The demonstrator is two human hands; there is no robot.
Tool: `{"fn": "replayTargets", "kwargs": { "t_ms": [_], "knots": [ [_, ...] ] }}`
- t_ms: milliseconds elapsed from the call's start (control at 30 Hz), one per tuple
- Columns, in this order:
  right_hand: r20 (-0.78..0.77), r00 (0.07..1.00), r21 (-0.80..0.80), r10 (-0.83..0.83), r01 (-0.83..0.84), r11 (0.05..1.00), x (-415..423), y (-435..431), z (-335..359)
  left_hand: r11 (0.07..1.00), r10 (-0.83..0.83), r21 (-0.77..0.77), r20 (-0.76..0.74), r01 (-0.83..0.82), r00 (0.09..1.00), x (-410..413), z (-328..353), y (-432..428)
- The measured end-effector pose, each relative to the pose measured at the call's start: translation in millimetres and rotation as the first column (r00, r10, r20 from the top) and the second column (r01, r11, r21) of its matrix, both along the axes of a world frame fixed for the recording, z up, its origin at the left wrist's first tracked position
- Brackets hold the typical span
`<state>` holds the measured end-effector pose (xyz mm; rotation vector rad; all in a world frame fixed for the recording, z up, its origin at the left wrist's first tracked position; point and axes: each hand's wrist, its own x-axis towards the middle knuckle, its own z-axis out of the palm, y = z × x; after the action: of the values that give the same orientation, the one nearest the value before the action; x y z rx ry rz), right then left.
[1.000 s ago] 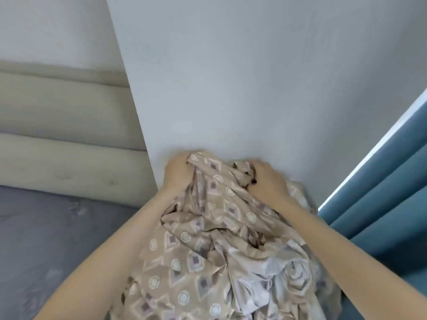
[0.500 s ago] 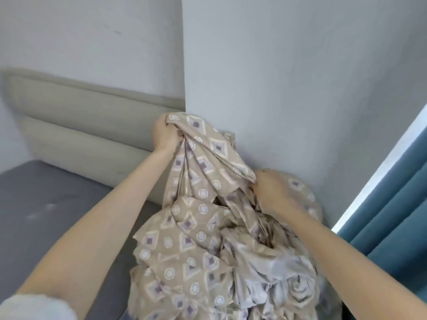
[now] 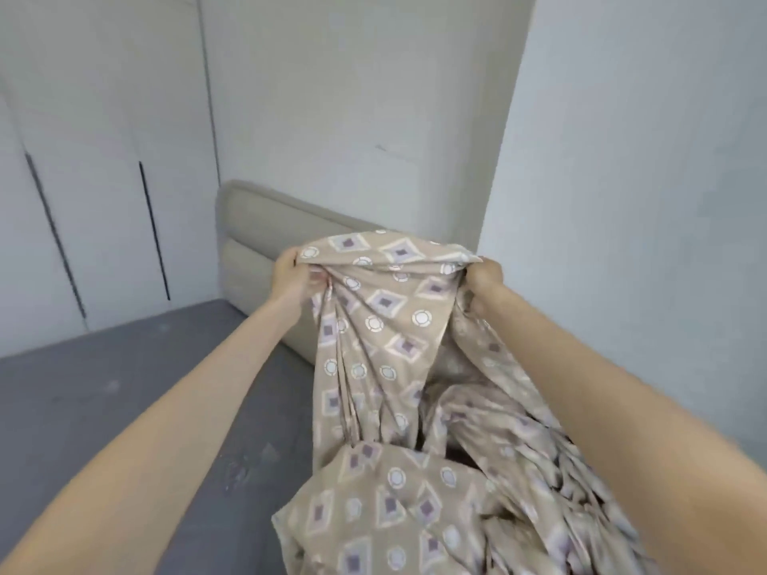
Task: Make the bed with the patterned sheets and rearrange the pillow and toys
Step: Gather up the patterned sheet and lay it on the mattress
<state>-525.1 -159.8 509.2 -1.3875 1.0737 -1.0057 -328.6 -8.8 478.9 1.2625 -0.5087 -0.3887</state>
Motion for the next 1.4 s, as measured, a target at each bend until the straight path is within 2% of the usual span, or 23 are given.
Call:
{"fn": "replayTargets", "kwargs": {
  "t_ms": [267, 400, 500, 600, 700, 800, 867, 900, 967, 1000, 1067, 1133, 1200, 1333, 1400],
  "knots": [
    [0.270, 0.955, 0.226, 0.120, -0.184, 0.957, 188, 15, 25, 1.000, 0.022, -0.002, -0.079, -0.023, 0.997, 145, -6, 30],
    [0.408, 0.900, 0.236, 0.154, -0.267, 0.934, 271, 22, 59, 0.996, 0.088, -0.026, -0.066, -0.090, 0.994, 218, 16, 40],
    [0.503, 0.826, 0.199, 0.255, -0.398, 0.896, 329, 36, 87, 0.980, 0.171, -0.082, -0.092, -0.179, 0.981, 263, 37, 54],
    [0.573, 0.742, 0.182, 0.347, -0.528, 0.829, 390, 55, 114, 0.956, 0.284, -0.072, 0.003, -0.283, 0.959, 305, 57, 78],
    [0.626, 0.645, 0.118, 0.439, -0.635, 0.764, 444, 85, 135, 0.905, 0.425, -0.094, 0.141, -0.416, 0.894, 341, 73, 111],
    [0.625, 0.538, 0.104, 0.565, -0.775, 0.623, 489, 113, 124, 0.866, 0.497, -0.067, 0.224, -0.496, 0.838, 359, 52, 136],
    [0.520, 0.485, 0.135, 0.703, -0.860, 0.493, 509, 121, 86, 0.892, 0.434, 0.043, 0.201, -0.450, 0.878, 360, 14, 146],
    [0.390, 0.467, 0.142, 0.793, -0.882, 0.450, 515, 122, 59, 0.908, 0.388, 0.106, 0.160, -0.406, 0.908, 357, -12, 151],
    [-0.010, 0.439, 0.119, 0.899, -0.892, 0.437, 516, 117, -1, 0.891, 0.336, 0.282, 0.116, -0.356, 0.935, 347, -59, 160],
    [-0.192, 0.403, 0.133, 0.895, -0.893, 0.430, 510, 114, -31, 0.863, 0.307, 0.388, 0.104, -0.323, 0.946, 338, -83, 164],
    [-0.404, 0.286, 0.207, 0.869, -0.897, 0.391, 494, 100, -82, 0.839, 0.248, 0.486, 0.055, -0.243, 0.967, 323, -122, 165],
    [-0.509, 0.113, 0.340, 0.853, -0.884, 0.320, 473, 86, -124, 0.833, 0.191, 0.531, -0.012, -0.156, 0.981, 307, -156, 157],
    [-0.563, -0.009, 0.451, 0.827, -0.842, 0.298, 447, 69, -157, 0.795, 0.117, 0.599, 0.012, -0.101, 0.993, 289, -179, 144],
    [-0.699, -0.170, 0.530, 0.695, -0.776, 0.342, 381, 42, -225, 0.728, -0.064, 0.685, 0.003, 0.044, 0.998, 252, -226, 97],
    [-0.742, -0.328, 0.607, 0.584, -0.699, 0.378, 342, 33, -266, 0.699, -0.120, 0.708, -0.018, 0.097, 0.993, 232, -248, 76]
  ]
}}
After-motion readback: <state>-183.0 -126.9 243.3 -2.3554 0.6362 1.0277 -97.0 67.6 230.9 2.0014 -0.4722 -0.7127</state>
